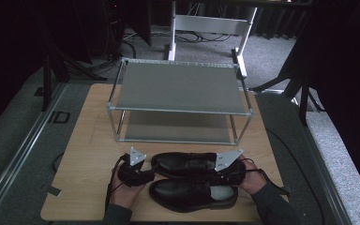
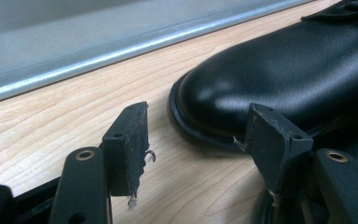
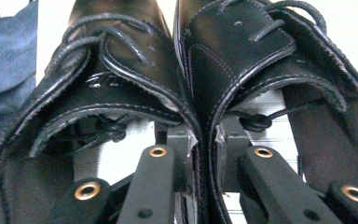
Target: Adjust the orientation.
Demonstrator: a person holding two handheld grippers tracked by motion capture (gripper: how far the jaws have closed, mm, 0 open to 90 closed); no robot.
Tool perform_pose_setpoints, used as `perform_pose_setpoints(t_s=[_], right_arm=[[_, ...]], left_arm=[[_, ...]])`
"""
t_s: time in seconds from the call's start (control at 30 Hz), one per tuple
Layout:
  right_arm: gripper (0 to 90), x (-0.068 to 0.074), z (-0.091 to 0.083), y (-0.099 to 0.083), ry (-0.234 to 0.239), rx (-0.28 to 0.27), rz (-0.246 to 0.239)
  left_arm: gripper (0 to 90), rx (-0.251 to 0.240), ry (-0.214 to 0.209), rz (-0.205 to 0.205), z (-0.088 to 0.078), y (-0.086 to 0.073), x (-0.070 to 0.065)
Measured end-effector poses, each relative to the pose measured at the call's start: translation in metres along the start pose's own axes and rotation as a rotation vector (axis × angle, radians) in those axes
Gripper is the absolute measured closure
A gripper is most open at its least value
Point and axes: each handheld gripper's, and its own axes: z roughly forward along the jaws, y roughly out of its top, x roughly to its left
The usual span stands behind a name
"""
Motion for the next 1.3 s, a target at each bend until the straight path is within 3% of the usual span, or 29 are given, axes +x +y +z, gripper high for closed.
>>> perform_pose_setpoints(t_s=[0.13,0.27,0.47,0.77,1.0,1.07,1.2,1.3], right_arm=[[81.0,0.004,-0.003,-0.007,-0.061,-0.035,0.099],[81.1,0.005,-0.009,-0.013,-0.126,-0.035,0.179],[81.2,0.006,-0.019,-0.025,-0.198,-0.032,0.281],[81.3,0.005,-0.037,-0.042,-0.292,-0.073,0.42],[81.3,0.005,-0.042,-0.049,-0.364,-0.077,0.523],[81.3,0.006,-0.04,-0.047,-0.373,-0.073,0.542],[81.1,0.013,-0.033,-0.038,-0.422,-0.028,0.539],[79.2,0.015,-0.032,-0.037,-0.434,-0.013,0.52]], left_arm=[[40.3,-0.005,0.004,-0.001,-0.002,0.0,0.002],[40.3,-0.005,0.006,-0.001,-0.002,0.0,0.003],[40.3,-0.004,0.008,-0.002,-0.001,0.0,0.003],[40.3,0.002,0.003,0.005,0.001,0.0,0.001],[40.3,0.005,0.001,0.009,0.003,0.0,0.0],[40.3,0.005,-0.001,0.009,0.004,0.001,-0.001],[40.3,0.006,-0.002,0.012,0.004,0.0,-0.002],[40.3,0.009,-0.001,0.01,0.004,-0.001,-0.001]])
